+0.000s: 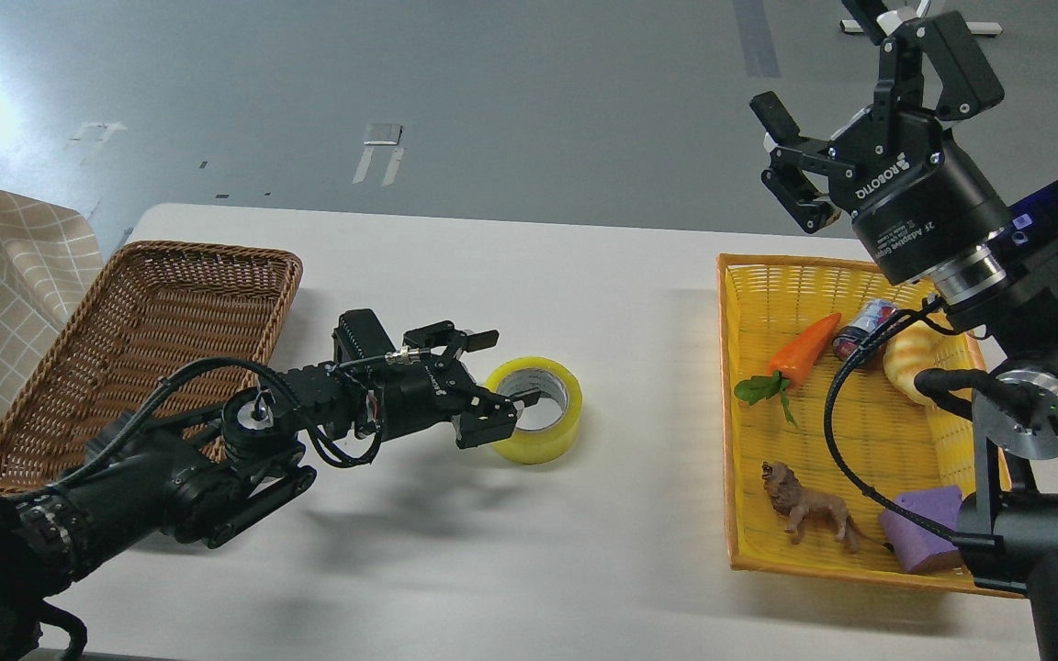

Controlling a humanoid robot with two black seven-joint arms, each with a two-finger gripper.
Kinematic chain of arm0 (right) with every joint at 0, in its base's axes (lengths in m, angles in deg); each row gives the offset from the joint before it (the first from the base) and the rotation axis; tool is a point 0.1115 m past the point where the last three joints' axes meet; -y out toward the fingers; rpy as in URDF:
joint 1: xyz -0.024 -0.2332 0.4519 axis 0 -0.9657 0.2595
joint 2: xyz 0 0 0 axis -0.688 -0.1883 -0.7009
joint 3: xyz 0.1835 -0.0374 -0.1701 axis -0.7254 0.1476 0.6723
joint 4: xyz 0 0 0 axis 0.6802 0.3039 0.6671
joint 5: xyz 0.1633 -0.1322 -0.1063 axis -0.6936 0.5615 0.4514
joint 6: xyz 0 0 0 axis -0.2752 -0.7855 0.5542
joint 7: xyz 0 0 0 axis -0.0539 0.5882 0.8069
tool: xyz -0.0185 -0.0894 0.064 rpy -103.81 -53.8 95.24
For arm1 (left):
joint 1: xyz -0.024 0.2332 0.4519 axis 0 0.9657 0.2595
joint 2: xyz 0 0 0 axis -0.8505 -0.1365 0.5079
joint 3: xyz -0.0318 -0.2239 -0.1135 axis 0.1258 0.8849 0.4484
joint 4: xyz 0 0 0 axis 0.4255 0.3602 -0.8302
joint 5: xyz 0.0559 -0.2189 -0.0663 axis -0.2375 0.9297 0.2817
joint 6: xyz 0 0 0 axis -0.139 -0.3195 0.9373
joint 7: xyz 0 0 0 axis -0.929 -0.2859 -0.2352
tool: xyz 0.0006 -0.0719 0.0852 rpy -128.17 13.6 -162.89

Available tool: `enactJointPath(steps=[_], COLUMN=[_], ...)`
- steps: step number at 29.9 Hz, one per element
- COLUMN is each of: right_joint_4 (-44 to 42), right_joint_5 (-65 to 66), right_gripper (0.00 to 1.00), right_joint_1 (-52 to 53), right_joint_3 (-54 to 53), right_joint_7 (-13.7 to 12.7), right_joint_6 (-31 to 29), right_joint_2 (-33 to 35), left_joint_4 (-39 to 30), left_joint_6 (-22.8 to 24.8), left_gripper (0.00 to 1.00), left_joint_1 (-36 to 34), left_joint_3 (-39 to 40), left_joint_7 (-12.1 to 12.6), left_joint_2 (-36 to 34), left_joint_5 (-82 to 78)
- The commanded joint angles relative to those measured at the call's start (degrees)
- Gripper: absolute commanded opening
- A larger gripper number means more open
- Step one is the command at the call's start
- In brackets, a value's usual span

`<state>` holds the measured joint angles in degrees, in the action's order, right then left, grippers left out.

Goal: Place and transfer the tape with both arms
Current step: 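Grasp the tape roll's rim with the left gripper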

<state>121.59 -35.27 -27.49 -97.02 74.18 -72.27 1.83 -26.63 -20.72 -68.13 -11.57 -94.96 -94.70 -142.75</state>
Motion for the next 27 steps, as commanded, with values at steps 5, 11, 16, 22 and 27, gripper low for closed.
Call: enactJointPath(steps=[5, 11, 16, 22, 27], right_joint_4=[0.09, 0.00, -0.09, -0.18, -0.26], right_joint_5=[0.00, 0.00, 0.00, 0.00, 0.00], right_gripper=[1.00, 1.00, 1.00, 1.00, 1.00], right_joint_1=[-1.20, -1.29, -1.90, -2.17, -2.52], right_joint_3=[0.01, 0.01, 0.01, -0.07, 0.01], right_joint_7=[0.00, 0.00, 0.09, 0.09, 0.09], right_joint_6=[-0.08, -0.09, -0.09, -0.09, -0.09], right_joint_2=[0.00, 0.00, 0.00, 0.00, 0.00], left_joint_4=[2.46, 2.90, 2.90, 2.90, 2.90], left_joint_6=[1.75, 5.88, 8.26, 9.49, 10.90], left_gripper=[0.98, 0.98, 0.98, 0.97, 0.97], left_joint_1=[-0.08, -1.04, -2.36, -2.54, -2.54], left_joint_3=[0.01, -0.08, -0.08, -0.17, -0.17], left_joint_7=[-0.16, -0.07, -0.07, -0.07, 0.11], left_joint_2=[0.35, 0.79, 0.79, 0.87, 0.88], left_joint_5=[0.00, 2.30, 2.30, 2.39, 2.39])
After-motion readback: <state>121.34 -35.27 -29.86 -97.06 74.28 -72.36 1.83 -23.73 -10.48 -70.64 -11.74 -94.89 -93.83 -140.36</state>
